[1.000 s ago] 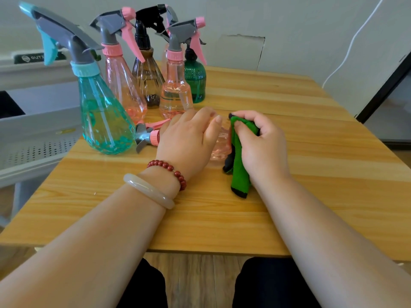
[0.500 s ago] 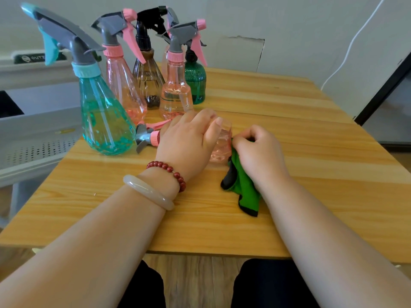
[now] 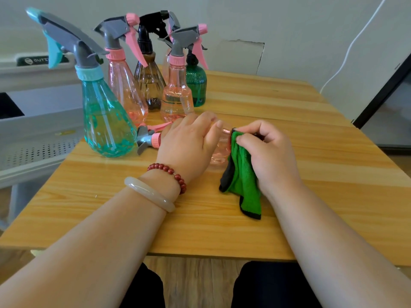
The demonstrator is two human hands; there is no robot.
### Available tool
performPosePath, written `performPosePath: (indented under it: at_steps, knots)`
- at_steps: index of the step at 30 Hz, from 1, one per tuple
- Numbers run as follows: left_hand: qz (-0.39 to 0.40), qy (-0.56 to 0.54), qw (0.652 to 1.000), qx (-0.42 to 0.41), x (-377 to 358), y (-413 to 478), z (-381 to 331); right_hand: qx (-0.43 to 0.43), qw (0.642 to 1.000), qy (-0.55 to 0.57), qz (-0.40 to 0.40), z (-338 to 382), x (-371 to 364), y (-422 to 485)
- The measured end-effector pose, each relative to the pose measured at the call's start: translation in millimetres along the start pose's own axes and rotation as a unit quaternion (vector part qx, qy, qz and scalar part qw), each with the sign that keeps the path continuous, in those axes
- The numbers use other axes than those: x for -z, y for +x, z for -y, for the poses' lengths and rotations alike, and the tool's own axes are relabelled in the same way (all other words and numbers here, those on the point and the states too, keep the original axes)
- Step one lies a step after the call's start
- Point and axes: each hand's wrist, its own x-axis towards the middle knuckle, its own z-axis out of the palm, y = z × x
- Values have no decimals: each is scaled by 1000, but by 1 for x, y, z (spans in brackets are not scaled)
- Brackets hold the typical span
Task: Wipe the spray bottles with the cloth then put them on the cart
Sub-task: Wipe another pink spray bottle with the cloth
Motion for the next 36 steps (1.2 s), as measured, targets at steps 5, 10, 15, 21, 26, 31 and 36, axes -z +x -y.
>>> performPosePath:
  at_steps: [5,10,15,21,26,31,36]
  knots:
    - [3,-1,1000,5,0,-1,-1,-41,990,-131,33,-6,2,3]
    - [-2,-5,1000,5,1,-1,-2,23,994,-103,17,-1,1,-2]
    - [2,1,1000,3,1,-1,-1,49,994,-90,45,-2,1,-3]
    - [1,0,1000,7,0,0,-1,-34,984,-177,1,-8,4,3]
    - [3,3,1000,7,0,0,0,85,994,-48,-38,-6,0,-4]
    - [6,0,1000,11,0,1,-1,134,984,-118,12,-7,-9,-5]
    - [7,-5,1000,11,0,0,-1,-76,986,-150,21,-13,-5,7]
